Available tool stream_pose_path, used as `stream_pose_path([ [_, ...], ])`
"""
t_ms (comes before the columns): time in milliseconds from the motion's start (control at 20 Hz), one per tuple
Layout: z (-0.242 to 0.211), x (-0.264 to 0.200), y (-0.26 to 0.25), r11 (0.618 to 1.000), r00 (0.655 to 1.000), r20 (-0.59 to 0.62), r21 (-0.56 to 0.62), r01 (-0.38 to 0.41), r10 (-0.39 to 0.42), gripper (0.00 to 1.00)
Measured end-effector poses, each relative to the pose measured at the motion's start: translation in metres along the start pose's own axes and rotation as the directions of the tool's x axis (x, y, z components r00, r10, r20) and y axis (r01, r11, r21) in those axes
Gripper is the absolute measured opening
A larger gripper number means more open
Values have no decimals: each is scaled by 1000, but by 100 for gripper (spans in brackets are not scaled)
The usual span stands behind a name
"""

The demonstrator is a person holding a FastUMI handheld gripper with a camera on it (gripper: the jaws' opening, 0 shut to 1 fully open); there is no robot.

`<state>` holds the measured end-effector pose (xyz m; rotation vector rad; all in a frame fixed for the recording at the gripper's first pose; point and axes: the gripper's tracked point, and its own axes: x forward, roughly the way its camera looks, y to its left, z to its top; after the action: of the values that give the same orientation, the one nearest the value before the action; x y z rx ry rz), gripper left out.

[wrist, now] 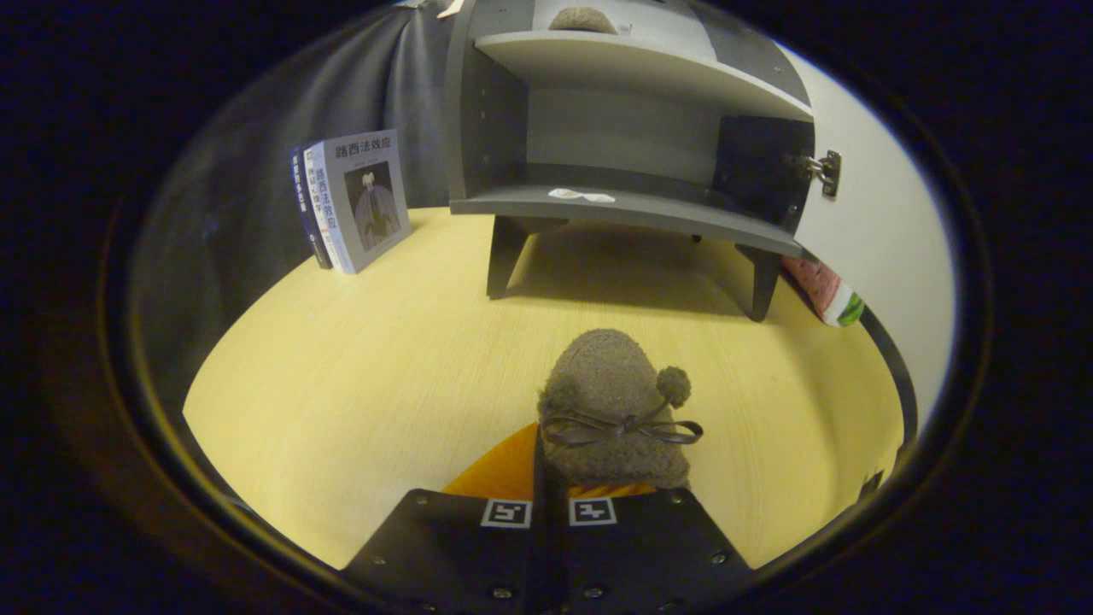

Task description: Open the shoe cabinet door, grab the shoes and put them into the shoe cabinet, then close the shoe cabinet door.

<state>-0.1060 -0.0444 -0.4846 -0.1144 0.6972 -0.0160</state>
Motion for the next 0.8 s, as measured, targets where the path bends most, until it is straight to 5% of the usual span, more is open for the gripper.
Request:
stream_pose_path([
  [350,103,-41,-28,999,988,151,12,31,-32,2],
  [800,280,-99,-76,994,924,369,72,78,-99,2],
])
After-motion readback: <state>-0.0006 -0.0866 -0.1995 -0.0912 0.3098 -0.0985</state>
